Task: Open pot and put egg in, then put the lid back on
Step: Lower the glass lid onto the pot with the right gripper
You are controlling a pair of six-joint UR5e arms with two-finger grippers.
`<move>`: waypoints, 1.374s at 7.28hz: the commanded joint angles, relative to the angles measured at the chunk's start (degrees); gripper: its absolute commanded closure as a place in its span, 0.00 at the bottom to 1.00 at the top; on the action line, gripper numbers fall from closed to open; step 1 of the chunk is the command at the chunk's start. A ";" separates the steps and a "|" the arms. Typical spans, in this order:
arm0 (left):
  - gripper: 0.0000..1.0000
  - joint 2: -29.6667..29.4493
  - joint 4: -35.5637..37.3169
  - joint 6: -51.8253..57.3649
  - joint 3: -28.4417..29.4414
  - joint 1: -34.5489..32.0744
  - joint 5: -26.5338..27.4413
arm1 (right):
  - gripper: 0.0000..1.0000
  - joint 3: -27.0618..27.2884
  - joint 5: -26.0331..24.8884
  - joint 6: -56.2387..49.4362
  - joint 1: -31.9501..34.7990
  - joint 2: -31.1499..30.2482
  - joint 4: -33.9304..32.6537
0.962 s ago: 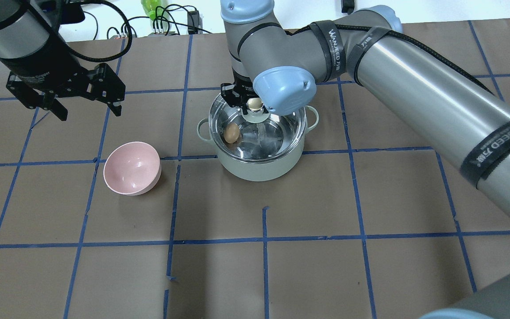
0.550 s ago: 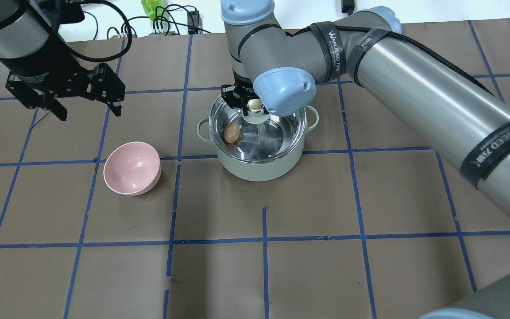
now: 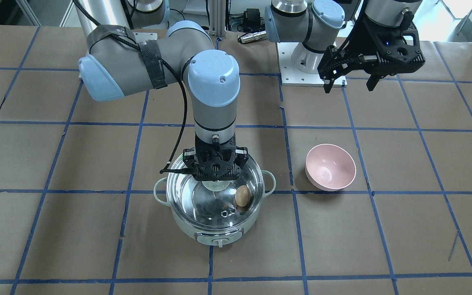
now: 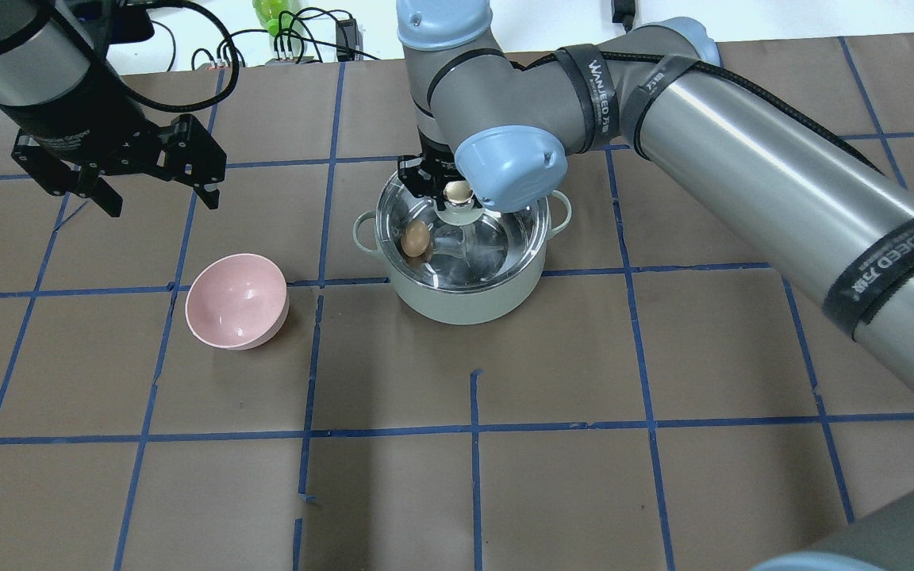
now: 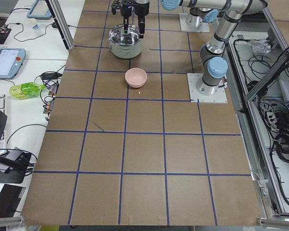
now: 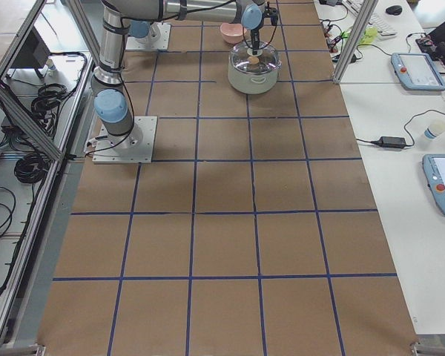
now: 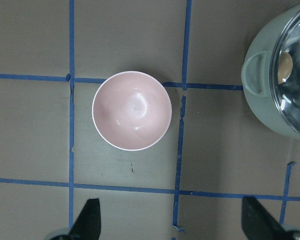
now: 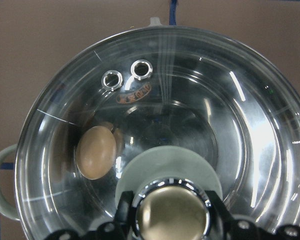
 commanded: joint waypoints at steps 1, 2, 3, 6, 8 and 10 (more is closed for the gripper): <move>0.00 0.02 0.01 0.00 -0.01 -0.06 -0.07 | 0.90 0.37 0.05 -0.01 0.00 0.00 -0.71; 0.00 0.02 0.01 0.00 -0.01 -0.06 -0.07 | 0.89 0.46 -0.04 0.08 0.00 0.00 -0.62; 0.00 0.02 0.01 0.00 -0.01 -0.06 -0.07 | 0.88 0.46 0.05 -0.01 0.00 0.09 -0.62; 0.00 0.02 0.01 0.00 -0.01 -0.06 -0.33 | 0.08 0.46 -0.13 -0.01 0.00 0.17 -0.62; 0.00 -0.07 0.01 0.00 -0.10 -0.06 -0.15 | 0.00 0.02 0.05 -0.44 -0.44 -0.44 0.60; 0.00 -0.07 0.01 -0.09 -0.01 -0.06 -0.42 | 0.00 0.54 0.40 -2.28 -4.02 -5.33 5.92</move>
